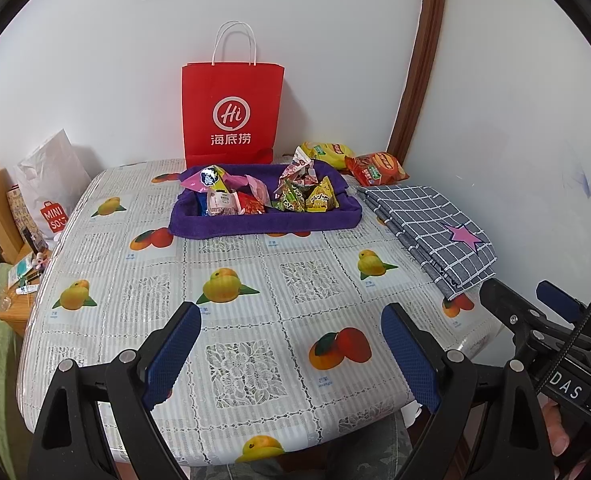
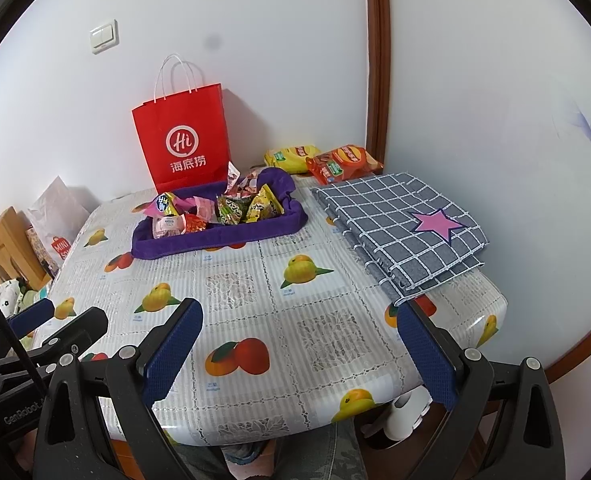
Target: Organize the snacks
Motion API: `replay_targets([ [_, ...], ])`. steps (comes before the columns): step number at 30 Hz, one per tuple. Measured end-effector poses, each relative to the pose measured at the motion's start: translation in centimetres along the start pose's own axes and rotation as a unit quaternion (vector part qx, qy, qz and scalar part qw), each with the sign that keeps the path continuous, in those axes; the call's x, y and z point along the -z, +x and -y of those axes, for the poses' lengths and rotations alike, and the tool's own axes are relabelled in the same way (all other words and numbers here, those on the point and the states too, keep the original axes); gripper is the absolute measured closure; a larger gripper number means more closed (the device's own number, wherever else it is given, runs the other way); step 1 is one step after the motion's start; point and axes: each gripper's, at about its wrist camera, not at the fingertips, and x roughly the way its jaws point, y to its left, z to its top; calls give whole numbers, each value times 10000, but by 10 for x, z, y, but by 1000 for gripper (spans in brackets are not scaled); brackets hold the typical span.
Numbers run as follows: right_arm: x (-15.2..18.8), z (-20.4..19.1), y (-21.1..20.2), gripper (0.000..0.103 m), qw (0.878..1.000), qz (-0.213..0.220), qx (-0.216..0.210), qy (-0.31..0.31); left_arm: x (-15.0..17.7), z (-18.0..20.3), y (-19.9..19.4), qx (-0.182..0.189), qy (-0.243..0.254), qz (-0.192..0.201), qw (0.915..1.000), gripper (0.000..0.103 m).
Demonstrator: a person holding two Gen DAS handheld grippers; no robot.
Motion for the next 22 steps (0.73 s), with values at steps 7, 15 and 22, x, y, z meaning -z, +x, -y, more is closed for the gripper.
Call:
replay_targets([
  [7, 0, -1, -4, 6, 10000, 30, 8, -11, -2, -3, -1, -27, 14, 26, 10000, 11],
  [15, 1, -4, -5, 6, 10000, 68, 0, -29, -5, -9, 2, -35, -33, 20, 10000, 11],
  [22, 3, -11, 4, 6, 9999, 18, 21, -117, -11, -15, 14, -46, -9, 5, 10000, 9],
])
